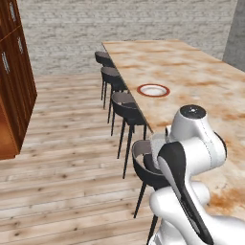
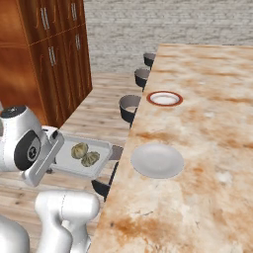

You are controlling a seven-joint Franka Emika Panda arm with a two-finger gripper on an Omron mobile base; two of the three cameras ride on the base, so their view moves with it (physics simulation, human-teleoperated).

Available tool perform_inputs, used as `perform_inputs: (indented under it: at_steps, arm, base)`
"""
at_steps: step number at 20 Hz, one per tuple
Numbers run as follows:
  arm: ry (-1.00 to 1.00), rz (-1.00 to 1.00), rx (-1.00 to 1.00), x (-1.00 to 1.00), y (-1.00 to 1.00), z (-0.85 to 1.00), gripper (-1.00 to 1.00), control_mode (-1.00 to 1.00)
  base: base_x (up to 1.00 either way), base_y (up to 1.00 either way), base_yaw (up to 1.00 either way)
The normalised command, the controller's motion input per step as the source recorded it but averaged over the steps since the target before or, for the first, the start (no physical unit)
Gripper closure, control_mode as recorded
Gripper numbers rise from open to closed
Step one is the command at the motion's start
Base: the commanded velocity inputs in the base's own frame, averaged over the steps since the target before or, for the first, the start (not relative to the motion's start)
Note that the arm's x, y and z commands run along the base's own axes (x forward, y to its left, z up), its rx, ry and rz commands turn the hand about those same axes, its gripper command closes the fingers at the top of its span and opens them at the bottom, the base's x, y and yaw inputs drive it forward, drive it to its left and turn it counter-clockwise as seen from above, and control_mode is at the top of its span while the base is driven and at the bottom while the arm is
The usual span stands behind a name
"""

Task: Place two dumplings into each of the tupperware containers and then place the containers in the fridge.

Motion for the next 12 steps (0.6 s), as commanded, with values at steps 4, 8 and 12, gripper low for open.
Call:
perform_inputs:
  at_steps: [4,8,12]
  arm:
    - [-0.15,0.00,0.00,-0.18,0.00,0.00,1.00,-1.00]
    - [-0.07,0.00,0.00,-0.07,0.00,0.00,1.00,1.00]
    - [0.00,0.00,0.00,0.00,0.00,0.00,1.00,1.00]
  base:
    - [0.00,0.00,0.00]
    - [-0.17,0.00,0.00]
    - [-0.54,-0.01,-0.06]
